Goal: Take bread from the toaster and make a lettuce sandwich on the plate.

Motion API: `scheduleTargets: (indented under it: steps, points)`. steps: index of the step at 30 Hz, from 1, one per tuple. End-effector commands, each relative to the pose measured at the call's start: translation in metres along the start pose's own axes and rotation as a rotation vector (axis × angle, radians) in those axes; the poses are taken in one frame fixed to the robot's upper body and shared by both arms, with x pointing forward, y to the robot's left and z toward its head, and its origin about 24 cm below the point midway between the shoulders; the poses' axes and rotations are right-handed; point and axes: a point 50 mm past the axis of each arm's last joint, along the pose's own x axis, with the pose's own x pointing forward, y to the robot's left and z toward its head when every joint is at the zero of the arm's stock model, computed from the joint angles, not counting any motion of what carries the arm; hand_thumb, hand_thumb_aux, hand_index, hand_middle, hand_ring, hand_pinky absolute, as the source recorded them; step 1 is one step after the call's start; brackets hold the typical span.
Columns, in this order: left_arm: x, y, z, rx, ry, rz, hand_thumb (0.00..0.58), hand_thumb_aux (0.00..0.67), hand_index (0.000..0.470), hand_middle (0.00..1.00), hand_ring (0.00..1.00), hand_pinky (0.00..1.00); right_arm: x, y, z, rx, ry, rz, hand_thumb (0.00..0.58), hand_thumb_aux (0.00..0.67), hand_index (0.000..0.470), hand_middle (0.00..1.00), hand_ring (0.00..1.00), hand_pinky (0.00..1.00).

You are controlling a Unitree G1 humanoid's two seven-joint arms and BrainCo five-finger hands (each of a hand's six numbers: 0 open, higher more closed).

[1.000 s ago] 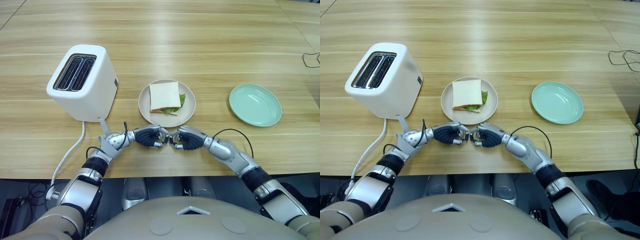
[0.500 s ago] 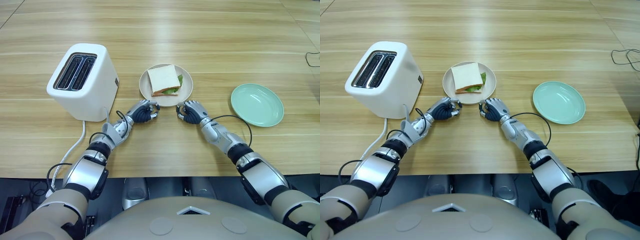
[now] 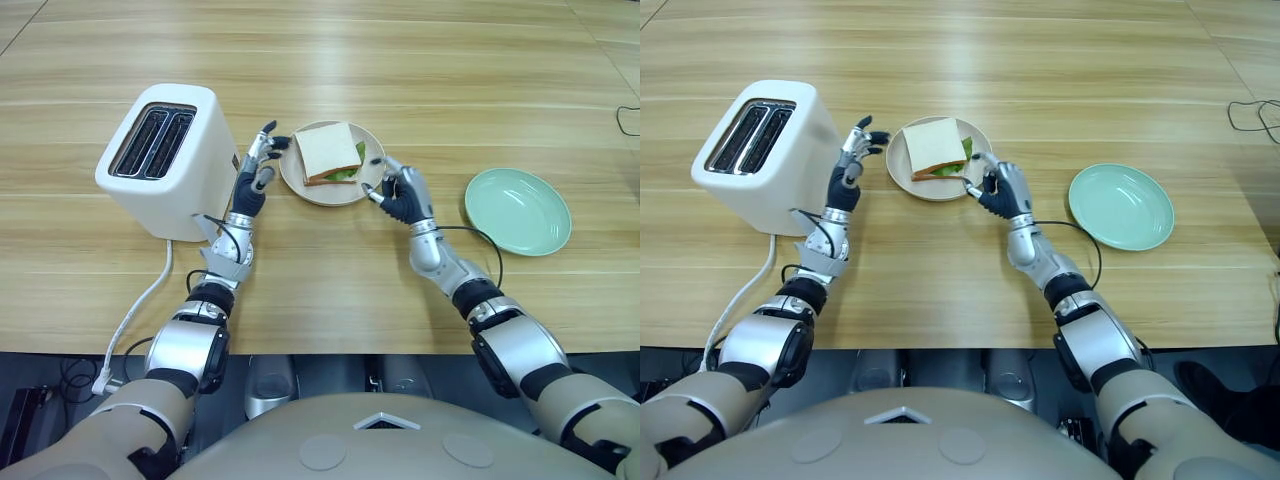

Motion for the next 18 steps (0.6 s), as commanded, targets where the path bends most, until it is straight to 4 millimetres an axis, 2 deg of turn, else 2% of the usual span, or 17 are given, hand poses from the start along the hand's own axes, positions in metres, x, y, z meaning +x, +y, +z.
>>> scheduleTargets:
  steps: [1, 5, 10, 18]
  points:
    - [0.000, 0.005, 0.007, -0.066, -0.051, 0.023, 0.000, 0.000, 0.000, 0.00, 0.00, 0.00, 0.000, -0.016, 0.008, 0.133, -0.047, -0.086, 0.000, 0.000, 0.000, 0.00, 0.00, 0.00]
    - [-0.001, 0.008, 0.013, -0.112, -0.092, 0.029, 0.000, 0.000, 0.000, 0.00, 0.00, 0.00, 0.001, -0.030, 0.015, 0.240, -0.076, -0.141, 0.000, 0.000, 0.000, 0.00, 0.00, 0.00]
    - [-0.005, 0.006, 0.021, -0.148, -0.136, 0.019, 0.000, 0.000, 0.000, 0.00, 0.00, 0.00, -0.001, -0.043, 0.017, 0.286, -0.087, -0.181, 0.000, 0.000, 0.000, 0.00, 0.00, 0.00]
    - [-0.007, 0.004, 0.021, -0.163, -0.121, 0.012, 0.000, 0.000, 0.000, 0.00, 0.00, 0.00, -0.003, -0.048, 0.016, 0.283, -0.070, -0.179, 0.000, 0.000, 0.000, 0.00, 0.00, 0.00]
